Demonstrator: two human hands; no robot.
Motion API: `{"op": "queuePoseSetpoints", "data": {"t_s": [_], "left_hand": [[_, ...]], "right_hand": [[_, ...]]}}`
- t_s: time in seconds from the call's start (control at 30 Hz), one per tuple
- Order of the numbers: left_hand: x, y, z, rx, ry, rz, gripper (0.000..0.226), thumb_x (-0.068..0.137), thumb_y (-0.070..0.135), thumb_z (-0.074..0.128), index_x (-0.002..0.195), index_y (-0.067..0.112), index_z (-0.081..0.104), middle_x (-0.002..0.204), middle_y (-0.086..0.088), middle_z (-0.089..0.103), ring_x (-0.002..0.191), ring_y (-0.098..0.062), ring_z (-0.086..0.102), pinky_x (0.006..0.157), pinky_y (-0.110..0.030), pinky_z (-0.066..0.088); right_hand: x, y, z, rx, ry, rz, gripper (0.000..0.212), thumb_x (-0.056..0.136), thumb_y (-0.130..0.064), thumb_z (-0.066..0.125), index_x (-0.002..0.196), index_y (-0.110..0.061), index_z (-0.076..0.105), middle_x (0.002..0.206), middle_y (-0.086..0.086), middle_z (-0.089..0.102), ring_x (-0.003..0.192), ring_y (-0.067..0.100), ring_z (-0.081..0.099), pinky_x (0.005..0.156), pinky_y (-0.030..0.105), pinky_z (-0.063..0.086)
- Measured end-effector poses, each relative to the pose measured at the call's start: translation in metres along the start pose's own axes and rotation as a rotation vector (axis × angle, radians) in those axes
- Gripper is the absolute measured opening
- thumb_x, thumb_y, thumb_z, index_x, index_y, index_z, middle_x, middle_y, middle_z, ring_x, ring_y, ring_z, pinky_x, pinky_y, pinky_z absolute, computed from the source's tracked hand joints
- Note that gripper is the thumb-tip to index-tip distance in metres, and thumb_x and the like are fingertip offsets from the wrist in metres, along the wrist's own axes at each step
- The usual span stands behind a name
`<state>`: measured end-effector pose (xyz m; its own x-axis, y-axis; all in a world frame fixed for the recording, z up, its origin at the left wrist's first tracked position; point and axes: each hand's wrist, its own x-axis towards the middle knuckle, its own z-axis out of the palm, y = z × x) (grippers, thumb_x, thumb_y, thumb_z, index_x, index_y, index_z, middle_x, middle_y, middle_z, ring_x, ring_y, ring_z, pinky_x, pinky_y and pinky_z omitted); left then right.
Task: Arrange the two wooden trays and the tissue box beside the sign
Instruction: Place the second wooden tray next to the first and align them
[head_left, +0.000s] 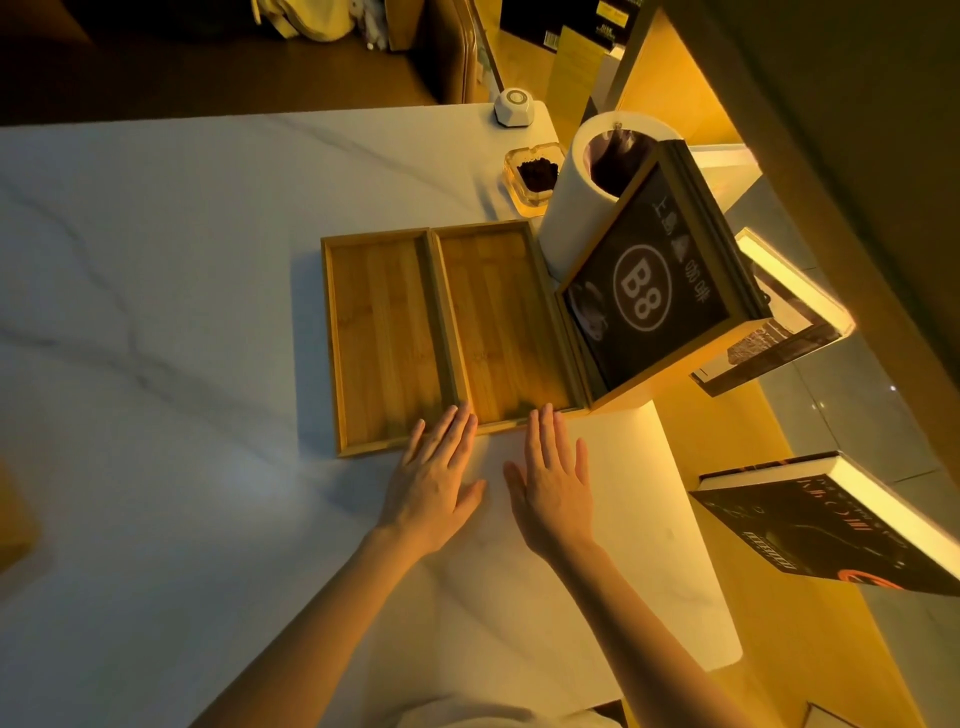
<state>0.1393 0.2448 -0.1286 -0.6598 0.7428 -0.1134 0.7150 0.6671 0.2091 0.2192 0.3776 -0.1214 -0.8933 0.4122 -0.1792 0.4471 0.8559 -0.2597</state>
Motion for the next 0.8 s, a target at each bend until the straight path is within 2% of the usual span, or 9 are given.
{"op": "queuePoseSetpoints", "data": {"t_s": [0.13,0.2,0.37,0.47,0.53,0.6,0.7,0.8], "left_hand": [[-0.001,0.002,-0.003,-0.002,0.000,-0.012,0.066,0.085,0.049,0.027,0.137,0.010,0.017,0.144,-0.009,0.036,0.132,-0.022,0.032,0.104,-0.045,0.026],[-0.002,0.003,-0.003,0.008,-0.001,-0.021,0.065,0.085,0.049,0.027,0.137,0.010,0.018,0.144,-0.008,0.037,0.132,-0.022,0.033,0.104,-0.043,0.026],[-0.003,0.004,-0.004,0.046,-0.032,-0.025,0.066,0.084,0.050,0.028,0.136,0.009,0.024,0.141,-0.008,0.042,0.130,-0.021,0.032,0.102,-0.042,0.028],[-0.003,0.002,-0.003,0.031,-0.046,-0.004,0.066,0.084,0.050,0.027,0.137,0.010,0.022,0.144,-0.007,0.039,0.132,-0.021,0.031,0.103,-0.043,0.025],[-0.002,-0.001,-0.004,0.005,-0.068,0.014,0.067,0.084,0.050,0.024,0.139,0.011,0.019,0.147,-0.007,0.032,0.135,-0.021,0.025,0.105,-0.044,0.019],[0.000,-0.002,-0.005,-0.044,-0.079,0.038,0.069,0.083,0.051,0.016,0.140,0.014,0.006,0.152,-0.005,0.014,0.139,-0.021,0.010,0.110,-0.043,0.010],[0.002,-0.004,-0.011,-0.103,-0.093,0.063,0.069,0.078,0.055,0.003,0.135,0.021,-0.014,0.148,0.002,-0.013,0.138,-0.017,-0.011,0.111,-0.034,-0.005],[0.002,-0.006,-0.019,-0.145,-0.111,0.070,0.066,0.089,0.051,0.019,0.138,0.019,-0.012,0.144,0.006,-0.021,0.136,-0.012,-0.015,0.110,-0.029,-0.005]], "right_hand": [[0.000,0.000,0.000,-0.003,0.000,0.002,0.073,0.085,-0.058,-0.003,0.144,-0.016,0.007,0.148,0.000,-0.005,0.138,0.023,-0.005,0.110,0.040,-0.001],[0.000,0.000,-0.001,-0.008,-0.014,0.009,0.067,0.088,-0.054,0.006,0.144,-0.016,0.006,0.148,-0.001,-0.007,0.138,0.022,-0.007,0.111,0.039,-0.003],[0.001,0.000,-0.003,-0.002,-0.049,0.011,0.065,0.089,-0.049,0.016,0.144,-0.017,0.000,0.147,-0.002,-0.014,0.138,0.022,-0.014,0.111,0.037,-0.008],[0.000,-0.001,-0.004,0.000,-0.024,0.005,0.065,0.089,-0.047,0.020,0.144,-0.017,0.002,0.147,-0.002,-0.011,0.138,0.022,-0.012,0.111,0.038,-0.007],[0.000,-0.002,-0.006,-0.013,-0.027,0.002,0.064,0.089,-0.046,0.021,0.144,-0.017,0.003,0.148,-0.001,-0.010,0.137,0.022,-0.013,0.110,0.039,-0.008],[0.002,-0.003,-0.011,-0.043,-0.051,0.003,0.062,0.092,-0.046,0.021,0.144,-0.017,0.002,0.152,0.001,-0.007,0.135,0.020,-0.016,0.109,0.039,-0.011],[0.005,-0.006,-0.020,-0.065,-0.084,0.018,0.059,0.096,-0.043,0.026,0.144,-0.018,0.003,0.156,0.003,0.000,0.137,0.019,-0.014,0.109,0.040,-0.011],[0.007,-0.010,-0.027,-0.076,-0.099,0.030,0.059,0.096,-0.043,0.027,0.144,-0.017,0.006,0.156,0.004,0.005,0.143,0.022,-0.004,0.113,0.041,-0.005]]}}
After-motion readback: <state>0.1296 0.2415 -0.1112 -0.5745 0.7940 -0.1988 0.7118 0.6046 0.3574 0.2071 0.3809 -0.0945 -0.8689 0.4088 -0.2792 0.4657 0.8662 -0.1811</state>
